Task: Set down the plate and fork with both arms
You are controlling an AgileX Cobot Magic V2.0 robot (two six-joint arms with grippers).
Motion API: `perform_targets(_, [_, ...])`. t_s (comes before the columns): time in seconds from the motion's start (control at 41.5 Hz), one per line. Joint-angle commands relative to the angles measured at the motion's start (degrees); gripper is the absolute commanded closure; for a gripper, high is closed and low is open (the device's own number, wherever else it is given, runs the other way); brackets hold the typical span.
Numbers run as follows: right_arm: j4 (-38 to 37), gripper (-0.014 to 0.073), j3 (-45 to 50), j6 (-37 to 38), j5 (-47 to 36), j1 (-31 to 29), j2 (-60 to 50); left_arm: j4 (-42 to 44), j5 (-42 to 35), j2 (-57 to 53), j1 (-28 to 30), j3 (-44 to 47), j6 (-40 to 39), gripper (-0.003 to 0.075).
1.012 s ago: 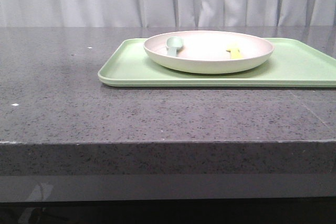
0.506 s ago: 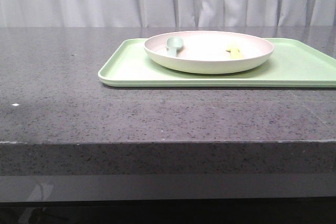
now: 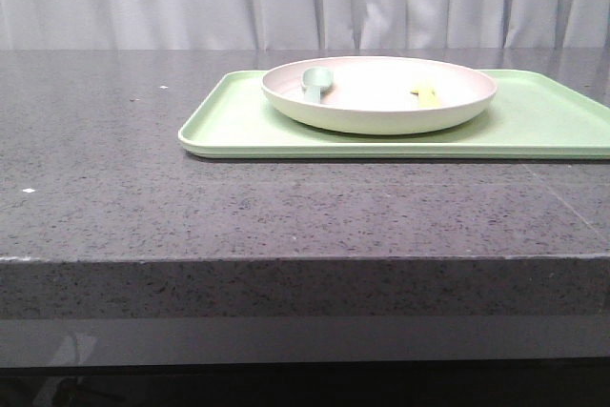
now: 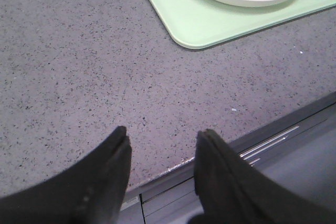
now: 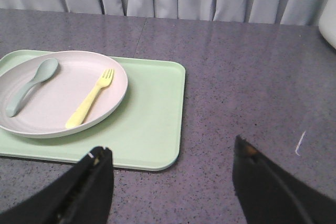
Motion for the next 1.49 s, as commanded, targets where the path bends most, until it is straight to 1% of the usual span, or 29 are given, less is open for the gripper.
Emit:
perform_targets(0.0, [0.3,0.0085,-1.7,-0.4,-4.6,0.1,1.0,-0.7,-3.4,-0.2,-0.3,-1.3,0.0,0.042])
perform_targets(0.145, [1.8,0.0085,-2.2,-0.4,-3.9,0.1,1.8,-0.7,-3.3,-0.2,-0.3,-1.3,0.0,0.042])
perform_targets(0.265, [4.9,0.0085,-5.3,-1.4,-0.2,0.1,4.9,-0.7,-3.7,-0.2,-0.3,-1.3,0.0,0.042])
perform_targets(0.361, [7.5,0.0085,-8.6,-5.6,4.5,0.1,8.7,-0.7,-3.7,-0.2,-0.3,-1.3,0.0,0.042])
perform_targets(0.482, [13.6,0.0085,-13.0,-13.5,10.3,0.4,13.9,-0.7,-3.7,-0.2,-0.3,-1.3,0.0,0.042])
perform_targets(0.578, [19.3,0.0085,-15.2,-17.9,12.0,3.3,17.1,-0.7,-3.8,-0.2,-0.3,-1.3,0.0,0.042])
perform_targets(0.626, [20.5,0.0085,-15.9,-20.5,13.0,5.4,18.9,-0.7,-3.8,-0.2,-0.3,-1.3,0.0,0.042])
perform_targets(0.674, [20.6,0.0085,-16.7,-21.5,14.1,8.6,20.8,-0.7,-3.8,-0.2,-0.3,-1.3,0.0,0.042])
perform_targets(0.795, [19.7,0.0085,-19.0,-21.4,15.7,13.9,25.7,-0.7,-3.9,-0.2,-0.3,-1.3,0.0,0.042])
perform_targets(0.891, [19.6,0.0085,-21.6,-20.8,15.7,15.6,30.4,-0.7,-3.9,-0.2,-0.3,-1.3,0.0,0.042])
perform_targets(1.06, [19.6,0.0085,-28.1,-20.7,17.1,15.7,39.4,-0.7,-3.9,-0.2,-0.3,-1.3,0.0,0.042])
perform_targets(1.132, [19.3,0.0085,-31.7,-19.9,17.9,16.0,43.3,-0.7,-3.9,-0.2,-0.3,-1.3,0.0,0.042])
perform_targets(1.18, [17.4,0.0085,-34.1,-17.9,18.6,16.7,45.7,-0.7,-3.9,-0.2,-0.3,-1.3,0.0,0.042])
perform_targets(1.228, [13.8,0.0085,-36.5,-14.1,19.3,18.1,48.0,-0.7,-3.9,-0.2,-0.3,-1.3,0.0,0.042])
perform_targets(1.397, [-2.4,0.0087,-44.1,0.5,21.8,23.4,55.7,-0.7,-3.9,-0.2,-0.3,-1.3,0.0,0.042])
perform_targets(1.469, [-5.8,0.0087,-47.6,6.0,24.3,24.2,58.8,-0.7,-3.9,-0.2,-0.3,-1.3,0.0,0.042])
